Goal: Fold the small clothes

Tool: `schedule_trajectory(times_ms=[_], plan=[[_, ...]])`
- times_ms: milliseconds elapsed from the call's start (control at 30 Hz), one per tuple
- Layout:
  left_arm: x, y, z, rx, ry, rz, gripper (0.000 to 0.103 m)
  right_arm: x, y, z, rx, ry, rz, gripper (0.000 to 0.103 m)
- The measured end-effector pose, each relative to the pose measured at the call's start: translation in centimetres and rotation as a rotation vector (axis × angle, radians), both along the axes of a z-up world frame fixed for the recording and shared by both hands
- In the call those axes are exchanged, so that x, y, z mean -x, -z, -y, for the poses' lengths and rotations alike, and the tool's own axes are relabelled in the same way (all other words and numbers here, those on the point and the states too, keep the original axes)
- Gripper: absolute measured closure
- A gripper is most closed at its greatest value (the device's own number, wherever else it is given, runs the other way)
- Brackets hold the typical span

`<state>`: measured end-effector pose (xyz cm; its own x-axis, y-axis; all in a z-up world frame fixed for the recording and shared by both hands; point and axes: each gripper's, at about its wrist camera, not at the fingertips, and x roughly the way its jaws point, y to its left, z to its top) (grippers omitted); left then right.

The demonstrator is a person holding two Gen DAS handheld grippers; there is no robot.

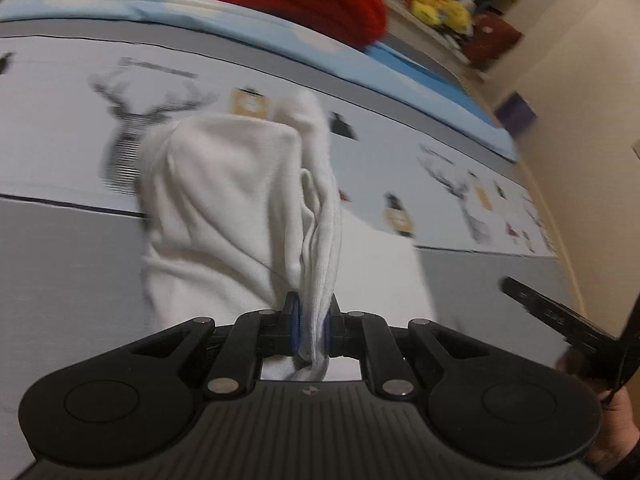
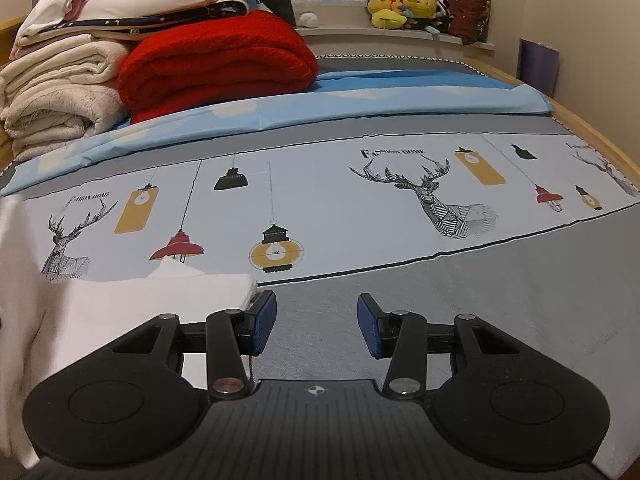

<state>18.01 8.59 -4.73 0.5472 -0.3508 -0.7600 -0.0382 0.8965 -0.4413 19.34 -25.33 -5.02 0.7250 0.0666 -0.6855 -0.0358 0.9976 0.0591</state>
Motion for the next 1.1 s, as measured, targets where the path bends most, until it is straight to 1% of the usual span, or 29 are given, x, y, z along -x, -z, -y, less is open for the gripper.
schedule_trajectory(times_ms=[100,167,200,233,267,300,333,367,400,433,500,567,633,700,800,900,933,1033,1100], plan=[[-1.3,0.4,3.5,0.054,0.045,-0.009,0.091,0.0,-0.2,0.1,-0.031,0.003,0.007,0.057],[-1.9,0.7,5.7,0.083,0.069,-0.01,0.088,0.1,-0.3,0.0,-0.04,-0.001,0.01,0.057],[-2.1,0.8,6.6,0.119,0.081,-0.009,0.083,0.1,-0.3,0.0,-0.045,-0.007,0.011,0.057],[-2.3,1.1,7.0,0.164,0.091,-0.01,0.074,0.1,-0.3,0.0,-0.05,-0.013,0.013,0.057],[-2.6,1.3,7.4,0.231,0.104,-0.009,0.068,0.2,-0.4,0.0,-0.058,-0.017,0.016,0.057],[-2.8,1.3,7.6,0.301,0.12,-0.008,0.052,0.2,-0.4,0.0,-0.07,-0.021,0.018,0.057],[-2.9,1.1,7.3,0.316,0.118,0.009,0.049,0.1,-0.5,0.0,-0.089,-0.027,0.019,0.057],[-2.7,0.6,7.0,0.273,0.098,0.04,0.049,0.1,-0.5,0.1,-0.111,-0.033,0.017,0.057],[-2.5,0.2,6.7,0.221,0.078,0.053,0.05,0.1,-0.5,0.1,-0.134,-0.039,0.011,0.057],[-2.4,0.3,6.2,0.185,0.054,0.051,0.051,0.0,-0.4,0.1,-0.164,-0.047,-0.001,0.057],[-2.3,1.0,4.6,0.132,0.006,-0.003,0.052,-0.2,-0.2,-0.1,-0.213,-0.067,-0.03,0.057],[-2.2,1.8,3.5,0.068,-0.009,-0.063,0.054,-0.4,0.1,-0.7,-0.25,-0.095,-0.064,0.056],[-1.7,2.3,3.1,-0.015,0.016,-0.103,0.054,-0.9,0.6,-1.6,-0.285,-0.119,-0.106,0.056],[-1.0,2.5,2.8,-0.067,0.047,-0.13,0.054,-1.3,1.2,-2.6,-0.313,-0.137,-0.15,0.056],[0.0,3.1,1.3,-0.125,0.096,-0.148,0.054,-2.0,2.4,-4.4,-0.334,-0.156,-0.22,0.055],[1.3,3.4,0.6,-0.156,0.141,-0.159,0.054,-2.9,3.7,-6.3,-0.314,-0.154,-0.279,0.053],[2.1,3.2,0.3,-0.161,0.151,-0.158,0.053,-3.2,4.0,-6.6,-0.304,-0.146,-0.294,0.053],[2.7,3.3,-0.3,-0.19,0.168,-0.158,0.053,-4.1,5.1,-7.6,-0.301,-0.129,-0.33,0.053],[2.9,3.2,-0.8,-0.207,0.167,-0.161,0.053,-4.4,5.6,-8.4,-0.282,-0.135,-0.339,0.053]])
